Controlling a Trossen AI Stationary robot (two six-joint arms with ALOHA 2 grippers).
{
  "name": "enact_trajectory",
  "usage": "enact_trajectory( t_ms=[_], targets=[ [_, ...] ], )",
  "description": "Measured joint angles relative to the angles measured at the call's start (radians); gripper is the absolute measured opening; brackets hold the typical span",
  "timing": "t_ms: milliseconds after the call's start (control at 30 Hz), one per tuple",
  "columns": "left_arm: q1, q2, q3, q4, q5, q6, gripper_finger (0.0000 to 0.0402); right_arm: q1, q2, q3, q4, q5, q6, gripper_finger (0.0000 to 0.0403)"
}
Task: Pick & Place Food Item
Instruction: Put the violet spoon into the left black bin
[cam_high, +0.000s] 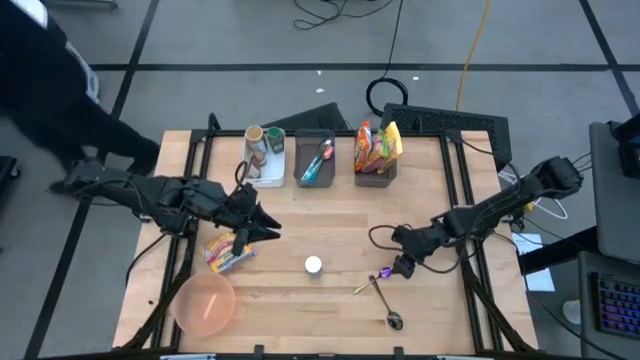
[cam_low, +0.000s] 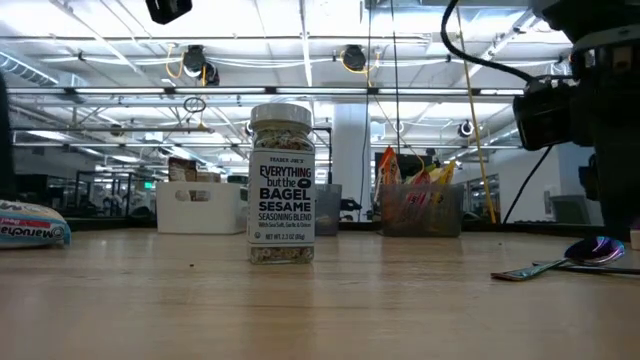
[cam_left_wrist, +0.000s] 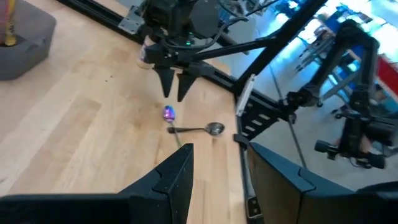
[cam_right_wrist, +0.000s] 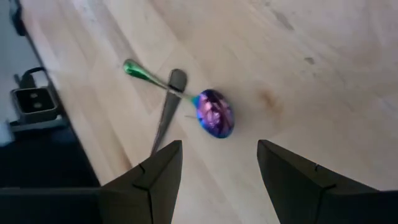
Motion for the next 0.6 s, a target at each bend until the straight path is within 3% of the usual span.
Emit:
enact_trajectory(
  t_ms=[600],
  targets=[
    [0.001,0.008,-0.001,0.014,-0.013,0.009,0.0157,0.000,0.104,0.000,0.086,0.030,0.068,0.0200]
  ],
)
